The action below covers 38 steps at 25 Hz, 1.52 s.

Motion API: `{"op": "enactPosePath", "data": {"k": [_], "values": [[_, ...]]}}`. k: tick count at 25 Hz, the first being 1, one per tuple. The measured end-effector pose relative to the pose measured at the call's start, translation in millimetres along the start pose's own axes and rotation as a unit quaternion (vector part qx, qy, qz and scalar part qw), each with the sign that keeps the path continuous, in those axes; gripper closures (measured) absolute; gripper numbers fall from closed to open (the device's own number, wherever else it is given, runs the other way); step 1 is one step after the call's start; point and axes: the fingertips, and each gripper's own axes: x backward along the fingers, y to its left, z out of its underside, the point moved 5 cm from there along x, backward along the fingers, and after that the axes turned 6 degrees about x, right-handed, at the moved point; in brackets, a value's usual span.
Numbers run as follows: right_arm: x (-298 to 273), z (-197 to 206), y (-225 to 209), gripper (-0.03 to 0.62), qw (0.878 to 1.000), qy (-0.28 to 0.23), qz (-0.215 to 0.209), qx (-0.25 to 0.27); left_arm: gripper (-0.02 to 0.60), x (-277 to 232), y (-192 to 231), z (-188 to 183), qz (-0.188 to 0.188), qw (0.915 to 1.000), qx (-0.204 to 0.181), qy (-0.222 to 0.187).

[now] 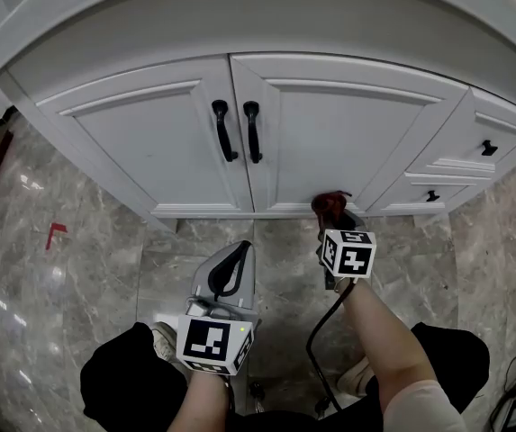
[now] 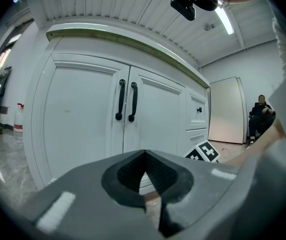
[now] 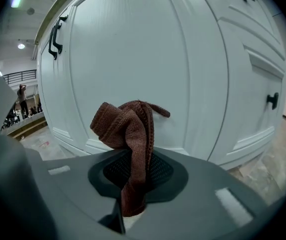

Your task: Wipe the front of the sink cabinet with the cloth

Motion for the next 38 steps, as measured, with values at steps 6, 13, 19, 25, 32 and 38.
{"op": "enactPosePath", "data": {"k": [6,13,19,25,32,38], "values": [[10.7,6.6,-42.3,0.51,0.999,0.007,0.024,-0.043,0.581,-10.2,-9.6,2.7,0.012,0.9999,0.006,0.004],[19.4,11.2,-67.5,0.502,0.996,0.015,0.059,-0.061,0.581,-14.8,-12.9,10.5,0.025,0.9995,-0.005,0.019],[35.6,13.7,-89.0,0.511,0.991,0.027,0.11,-0.078,0.581,-6.4,-5.5,6.6,0.029,0.9992,-0.012,0.024],[68.5,-25.1,-35.9,0.511,0.993,-0.042,0.088,-0.067,0.581,3.9,-6.6,-22.0,0.041,0.999,-0.016,-0.004],[146.2,-110.1,57.0,0.511,0.985,-0.169,0.028,0.011,0.581,27.6,5.9,-70.8,0.027,0.9977,-0.028,-0.056],[217.9,-145.6,101.7,0.511,0.971,-0.233,0.026,0.038,0.581,60.2,14.4,-102.5,0.027,0.994,-0.02,-0.104]]}}
